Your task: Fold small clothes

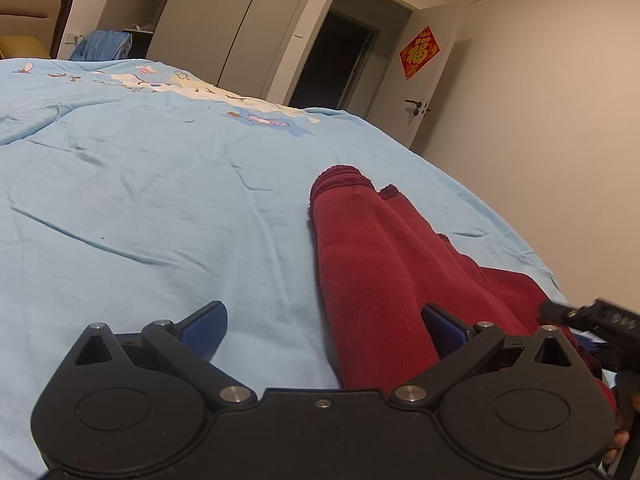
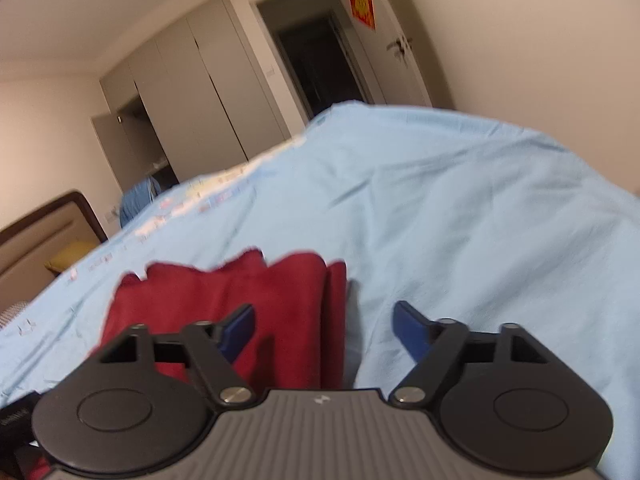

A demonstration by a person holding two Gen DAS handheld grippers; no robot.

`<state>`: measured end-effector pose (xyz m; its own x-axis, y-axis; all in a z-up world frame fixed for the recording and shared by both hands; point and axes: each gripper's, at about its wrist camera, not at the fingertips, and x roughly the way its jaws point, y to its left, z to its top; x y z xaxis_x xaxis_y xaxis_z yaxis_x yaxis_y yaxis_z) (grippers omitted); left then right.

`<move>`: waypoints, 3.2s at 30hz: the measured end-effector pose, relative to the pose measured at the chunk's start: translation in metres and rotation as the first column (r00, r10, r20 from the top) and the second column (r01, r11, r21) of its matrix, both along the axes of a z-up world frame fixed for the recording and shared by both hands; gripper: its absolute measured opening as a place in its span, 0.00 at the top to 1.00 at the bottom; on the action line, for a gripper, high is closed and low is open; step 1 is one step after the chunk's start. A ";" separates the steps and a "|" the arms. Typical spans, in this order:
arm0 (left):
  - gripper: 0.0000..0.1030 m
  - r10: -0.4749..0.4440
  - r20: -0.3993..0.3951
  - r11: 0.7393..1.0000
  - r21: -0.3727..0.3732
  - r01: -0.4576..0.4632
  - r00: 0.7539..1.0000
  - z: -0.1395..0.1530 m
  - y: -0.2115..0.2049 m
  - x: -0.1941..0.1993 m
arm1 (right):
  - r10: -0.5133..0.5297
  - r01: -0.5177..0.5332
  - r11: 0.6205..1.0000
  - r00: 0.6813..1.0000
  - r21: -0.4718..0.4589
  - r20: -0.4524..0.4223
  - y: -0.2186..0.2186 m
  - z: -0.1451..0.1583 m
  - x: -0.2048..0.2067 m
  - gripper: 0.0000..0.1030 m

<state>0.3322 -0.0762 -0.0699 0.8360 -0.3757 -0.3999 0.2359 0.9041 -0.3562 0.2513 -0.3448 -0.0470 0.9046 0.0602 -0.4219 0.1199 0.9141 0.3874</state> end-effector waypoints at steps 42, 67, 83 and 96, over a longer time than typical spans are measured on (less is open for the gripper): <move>0.12 -0.028 -0.049 1.000 0.004 0.028 0.998 0.009 -0.001 0.002 | 0.057 -0.056 0.998 0.997 -0.026 0.048 0.015 -0.016 -0.021 0.65; 0.71 -0.098 -0.004 0.982 0.159 0.098 0.995 0.078 -0.015 -0.013 | 0.157 -0.135 0.982 0.973 -0.136 0.168 0.063 0.040 -0.023 0.85; 0.70 0.204 -0.036 0.951 0.245 -0.189 0.978 0.077 0.122 0.003 | 0.344 -0.330 0.935 0.933 -0.128 0.104 0.194 0.025 0.071 0.85; 0.49 0.215 -0.115 0.977 0.016 -0.214 0.970 0.022 0.166 0.005 | 0.318 -0.319 0.947 0.947 0.018 0.045 0.164 -0.009 0.083 0.67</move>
